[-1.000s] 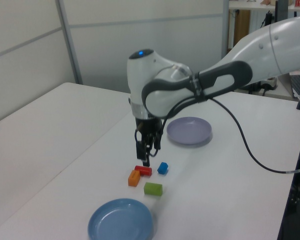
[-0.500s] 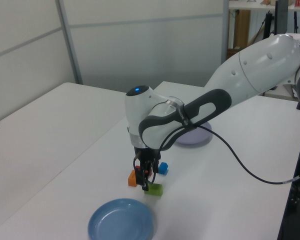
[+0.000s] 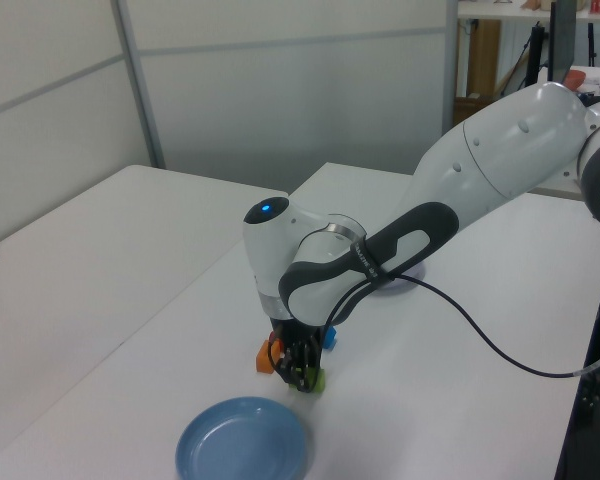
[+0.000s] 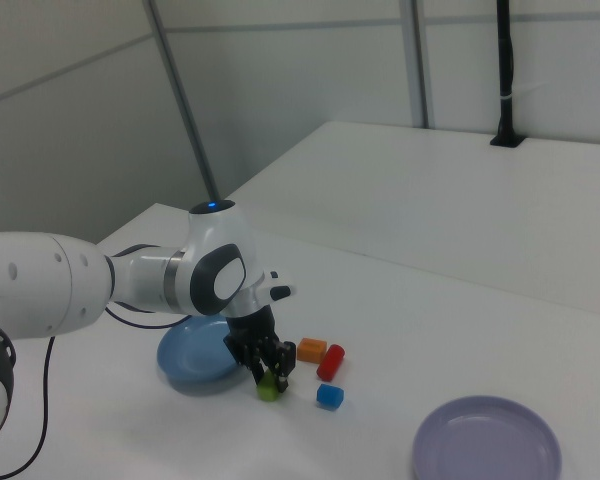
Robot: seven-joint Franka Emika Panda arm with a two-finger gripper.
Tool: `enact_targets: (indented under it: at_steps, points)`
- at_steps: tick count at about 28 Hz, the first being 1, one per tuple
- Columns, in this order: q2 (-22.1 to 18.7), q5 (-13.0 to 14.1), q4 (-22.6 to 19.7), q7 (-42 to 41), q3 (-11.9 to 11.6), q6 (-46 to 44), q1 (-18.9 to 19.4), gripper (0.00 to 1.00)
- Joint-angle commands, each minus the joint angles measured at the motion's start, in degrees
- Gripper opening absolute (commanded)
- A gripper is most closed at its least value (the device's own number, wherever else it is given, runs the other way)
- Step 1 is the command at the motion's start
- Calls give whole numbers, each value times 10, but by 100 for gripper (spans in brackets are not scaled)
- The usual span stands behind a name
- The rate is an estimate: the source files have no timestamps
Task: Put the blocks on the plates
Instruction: 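Lower the gripper onto the green block and close on it, then carry the green block to the light blue plate and release it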
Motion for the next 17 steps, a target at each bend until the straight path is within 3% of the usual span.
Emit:
enact_targets:
  at_steps: [1,8,13,17]
  points:
    - [-4,-14,-11,16,-4,22,5,0]
    - [-26,-14,-3,7,-5,7,0,0]
    - [-38,-4,27,17,-3,-19,5,0]
    - [-38,-4,48,35,10,-22,22,0]
